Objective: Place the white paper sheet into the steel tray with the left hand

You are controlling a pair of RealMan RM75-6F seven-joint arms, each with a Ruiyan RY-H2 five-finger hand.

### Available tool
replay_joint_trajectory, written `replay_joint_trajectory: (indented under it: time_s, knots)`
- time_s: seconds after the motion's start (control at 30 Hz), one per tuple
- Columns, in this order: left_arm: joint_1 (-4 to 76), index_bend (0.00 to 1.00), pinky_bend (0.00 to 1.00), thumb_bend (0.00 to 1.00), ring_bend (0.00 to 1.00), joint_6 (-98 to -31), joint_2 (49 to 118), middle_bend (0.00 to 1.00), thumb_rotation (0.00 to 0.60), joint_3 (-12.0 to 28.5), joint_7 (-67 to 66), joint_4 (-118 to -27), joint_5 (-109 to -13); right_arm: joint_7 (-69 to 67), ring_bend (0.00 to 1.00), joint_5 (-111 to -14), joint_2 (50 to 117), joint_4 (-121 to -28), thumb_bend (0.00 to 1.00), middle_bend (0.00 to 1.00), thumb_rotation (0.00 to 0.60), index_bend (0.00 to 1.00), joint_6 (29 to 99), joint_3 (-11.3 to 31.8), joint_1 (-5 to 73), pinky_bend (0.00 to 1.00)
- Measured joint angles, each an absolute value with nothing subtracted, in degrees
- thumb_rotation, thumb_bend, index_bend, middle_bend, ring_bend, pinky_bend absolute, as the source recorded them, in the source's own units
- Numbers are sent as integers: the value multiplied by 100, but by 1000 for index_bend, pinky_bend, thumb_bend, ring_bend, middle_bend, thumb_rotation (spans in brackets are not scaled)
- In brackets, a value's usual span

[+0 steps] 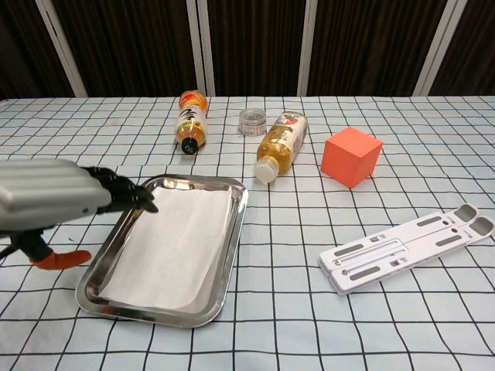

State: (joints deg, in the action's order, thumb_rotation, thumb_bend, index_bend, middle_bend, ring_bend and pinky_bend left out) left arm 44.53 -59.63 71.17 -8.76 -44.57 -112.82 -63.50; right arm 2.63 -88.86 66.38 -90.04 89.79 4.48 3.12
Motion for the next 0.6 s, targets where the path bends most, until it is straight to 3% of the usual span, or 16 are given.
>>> replay_joint_trajectory:
  time_s: [0.07, 0.2, 0.43, 0.6]
  knots:
    - [4307, 0, 0, 202, 0, -6249, 6903, 0, 600, -835, -4207, -11447, -6628, 272, 0, -8891, 6641, -8998, 329, 0, 600, 0, 8981, 450, 315, 0]
    - [3893, 0, 0, 136, 0, -6961, 6654, 0, 600, -819, -3784, -11558, -7207, 302, 0, -8898, 6649, -8997, 329, 0, 600, 0, 9001, 452, 311, 0]
    - [2687, 0, 0, 129, 0, -8552, 6468, 0, 600, -914, -2745, -11236, -7966, 401, 0, -8920, 6681, -8975, 329, 0, 600, 0, 9020, 445, 307, 0]
    - [2012, 0, 0, 128, 0, -9062, 6441, 0, 600, -1038, -1940, -10621, -8278, 443, 0, -8916, 6691, -8985, 328, 0, 600, 0, 9004, 444, 313, 0]
